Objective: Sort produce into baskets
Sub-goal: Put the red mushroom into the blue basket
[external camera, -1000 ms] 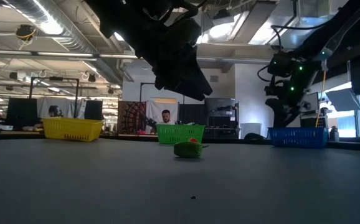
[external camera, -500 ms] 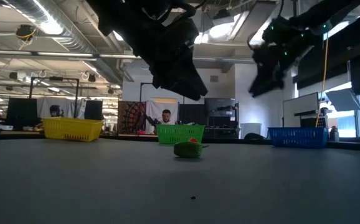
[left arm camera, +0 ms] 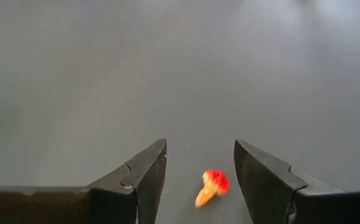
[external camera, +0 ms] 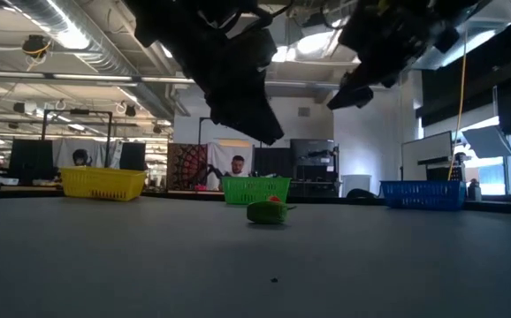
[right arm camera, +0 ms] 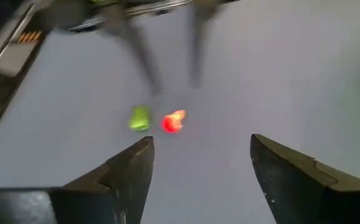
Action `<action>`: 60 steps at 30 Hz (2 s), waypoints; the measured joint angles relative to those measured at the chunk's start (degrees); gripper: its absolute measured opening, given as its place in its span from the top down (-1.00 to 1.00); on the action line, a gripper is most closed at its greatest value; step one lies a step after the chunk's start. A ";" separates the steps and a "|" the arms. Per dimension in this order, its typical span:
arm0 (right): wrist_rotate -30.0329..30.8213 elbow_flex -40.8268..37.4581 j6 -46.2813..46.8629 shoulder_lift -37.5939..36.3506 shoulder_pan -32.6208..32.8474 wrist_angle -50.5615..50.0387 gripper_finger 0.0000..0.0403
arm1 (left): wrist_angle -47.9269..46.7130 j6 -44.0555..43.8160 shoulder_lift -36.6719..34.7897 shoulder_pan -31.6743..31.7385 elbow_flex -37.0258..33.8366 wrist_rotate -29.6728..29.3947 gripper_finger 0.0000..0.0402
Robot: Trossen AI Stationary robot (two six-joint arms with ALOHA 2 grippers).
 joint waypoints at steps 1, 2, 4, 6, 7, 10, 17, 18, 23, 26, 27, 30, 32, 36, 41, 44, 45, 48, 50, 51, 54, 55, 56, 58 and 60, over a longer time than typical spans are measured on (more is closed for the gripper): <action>0.42 0.00 -0.42 0.27 1.50 -0.09 -0.29 | -0.97 0.46 -0.10 0.00 -0.02 0.00 0.08; 0.99 0.00 -0.53 0.78 3.14 0.41 -0.27 | -1.29 0.61 -0.17 -0.02 -0.02 -0.04 0.08; 2.66 0.00 -0.40 1.75 5.85 2.05 -0.24 | -1.51 0.36 -0.32 -0.30 -0.02 -0.11 0.08; 4.50 0.00 -0.36 3.03 8.07 3.77 -0.22 | -2.00 -0.29 -0.33 -0.59 -0.04 -0.22 0.08; 5.42 0.00 -0.32 3.71 9.09 4.51 -0.20 | -1.93 -0.56 -0.33 -0.85 -0.22 -0.22 0.08; 7.73 0.00 0.49 6.29 11.46 6.68 -0.18 | -1.59 -0.73 -0.33 -1.11 -1.03 -0.15 0.08; 11.28 -0.03 2.75 12.33 15.33 8.63 -0.16 | -1.92 -0.48 0.63 -0.29 -4.27 -0.42 0.08; 11.99 -0.04 2.72 12.97 15.65 8.68 -0.16 | -1.83 -0.46 1.20 -0.31 -4.33 -0.42 0.08; 13.28 -0.04 2.63 14.66 15.92 8.52 -0.16 | 0.81 5.14 4.80 -0.87 -4.33 1.91 0.08; 14.39 -0.04 2.61 14.73 15.90 8.67 -0.16 | 2.13 8.41 7.26 -1.38 -4.39 2.17 0.08; 14.64 -0.04 2.60 14.73 15.90 8.75 -0.16 | 3.19 9.06 8.02 -1.40 -4.39 2.29 0.08; 14.73 -0.04 2.58 14.73 15.90 8.94 -0.16 | 5.94 11.90 9.99 -1.29 -4.39 2.27 0.08; 14.71 -0.04 2.56 14.73 15.88 8.94 -0.16 | 7.71 13.54 10.88 -1.16 -4.39 2.31 0.08; 14.25 -0.04 2.43 14.73 15.88 8.91 -0.16 | 8.79 14.55 11.39 -0.77 -4.39 3.08 0.18; 14.23 -0.04 2.43 14.73 15.88 9.05 -0.16 | 8.62 14.29 11.39 0.11 -4.37 5.99 0.43; 14.23 -0.04 2.45 14.73 15.88 9.05 -0.16 | 8.58 14.17 11.41 0.64 -4.37 7.03 0.60; 14.23 -0.04 2.47 14.73 15.88 9.07 -0.16 | 8.58 13.81 11.41 0.76 -4.37 7.05 0.65; 14.23 -0.04 2.47 14.73 15.88 9.07 -0.16 | 8.45 12.30 11.28 1.14 -4.31 6.95 0.82; 14.91 -0.04 2.51 14.73 15.88 9.19 -0.16 | 7.70 11.24 10.93 1.39 -3.75 6.88 0.92; 15.33 -0.04 2.56 14.73 15.88 9.28 -0.16 | 7.44 10.98 10.55 1.44 -3.56 6.79 0.95; 16.31 -0.04 2.89 14.75 15.88 9.72 -0.16 | 7.93 10.54 8.63 1.44 -2.42 6.67 0.95; 16.68 -0.04 2.96 14.75 15.88 10.16 -0.16 | 7.96 9.99 7.73 1.42 -2.10 6.67 0.93; 16.83 -0.04 3.06 14.75 15.88 10.60 -0.16 | 8.00 9.44 7.07 1.40 -1.84 6.67 0.92; 16.85 -0.04 3.51 14.75 15.88 11.30 -0.16 | 8.17 8.19 5.49 1.22 -1.60 6.67 0.89; 16.87 -0.04 4.29 14.75 15.88 12.31 -0.16 | 8.57 7.08 3.94 0.99 -1.60 6.64 0.89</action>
